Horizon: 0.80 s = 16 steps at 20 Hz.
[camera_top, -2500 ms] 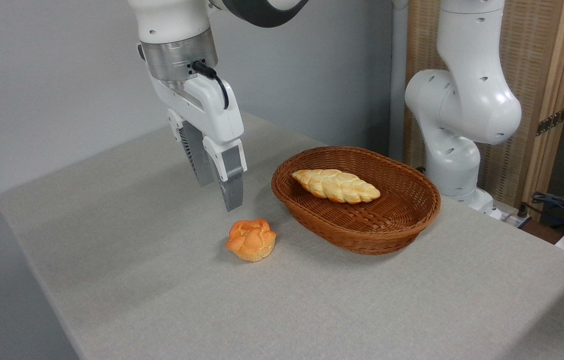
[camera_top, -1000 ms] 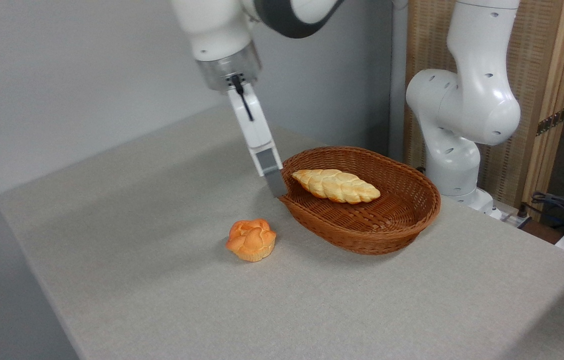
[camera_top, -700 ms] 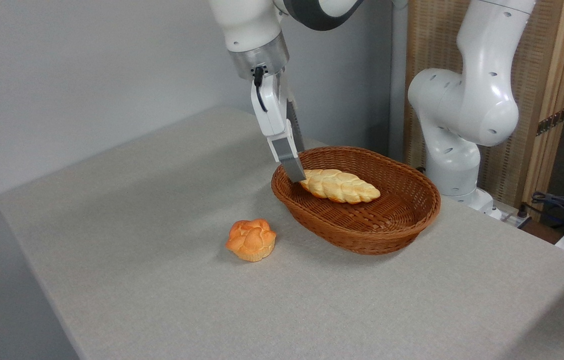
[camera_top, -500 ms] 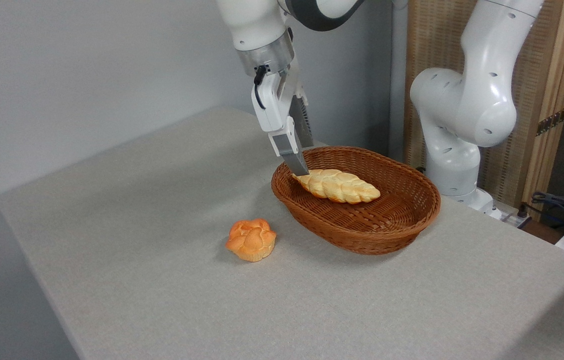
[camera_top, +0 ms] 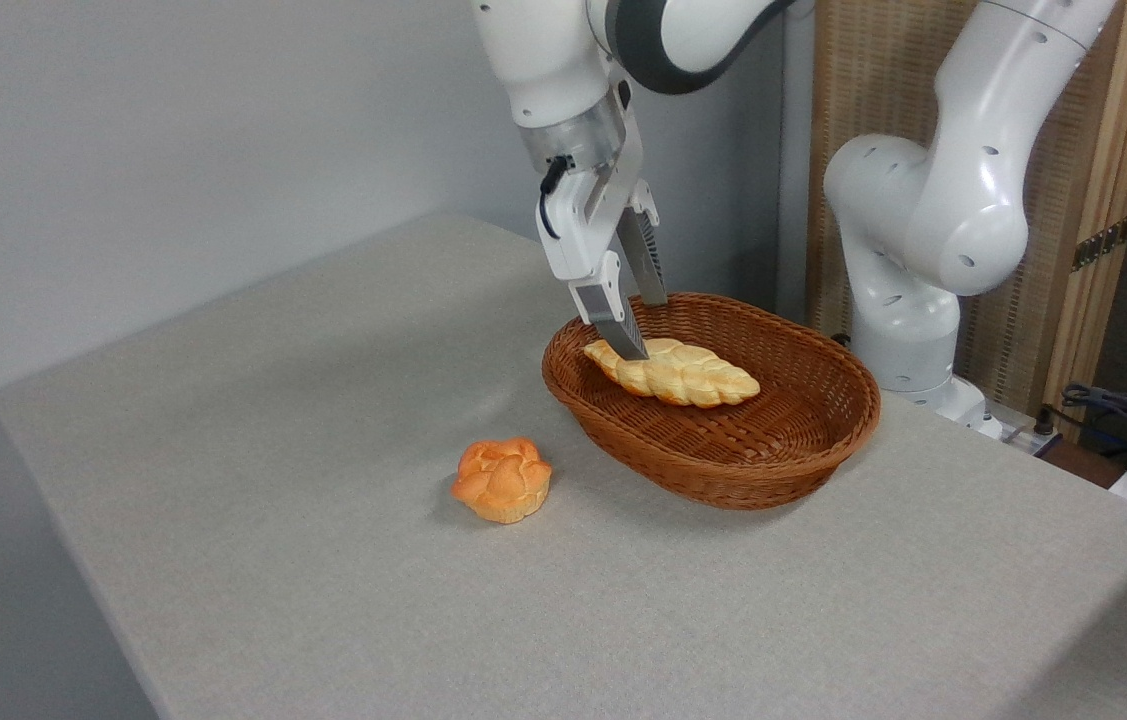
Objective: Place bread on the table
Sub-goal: 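Lower the gripper onto the braided bread and close on it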
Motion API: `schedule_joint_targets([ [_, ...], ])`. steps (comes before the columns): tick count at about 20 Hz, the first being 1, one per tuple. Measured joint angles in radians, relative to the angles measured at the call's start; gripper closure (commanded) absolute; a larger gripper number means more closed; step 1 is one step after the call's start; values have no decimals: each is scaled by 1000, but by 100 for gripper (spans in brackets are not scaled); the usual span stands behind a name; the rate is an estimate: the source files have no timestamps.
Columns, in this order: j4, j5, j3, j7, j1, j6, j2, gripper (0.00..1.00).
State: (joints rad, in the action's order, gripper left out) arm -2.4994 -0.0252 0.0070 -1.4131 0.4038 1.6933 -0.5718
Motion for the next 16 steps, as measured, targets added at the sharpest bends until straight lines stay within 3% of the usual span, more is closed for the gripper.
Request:
schedule_joint_targets([
  [3, -42, 36, 0, -1, 9, 56, -5, 1],
  [6, -66, 39, 0, -2, 11, 89, -5, 1],
  [13, -73, 42, 0, -6, 39, 91, -1, 1],
  [16, -75, 68, 0, -6, 39, 92, 12, 1],
])
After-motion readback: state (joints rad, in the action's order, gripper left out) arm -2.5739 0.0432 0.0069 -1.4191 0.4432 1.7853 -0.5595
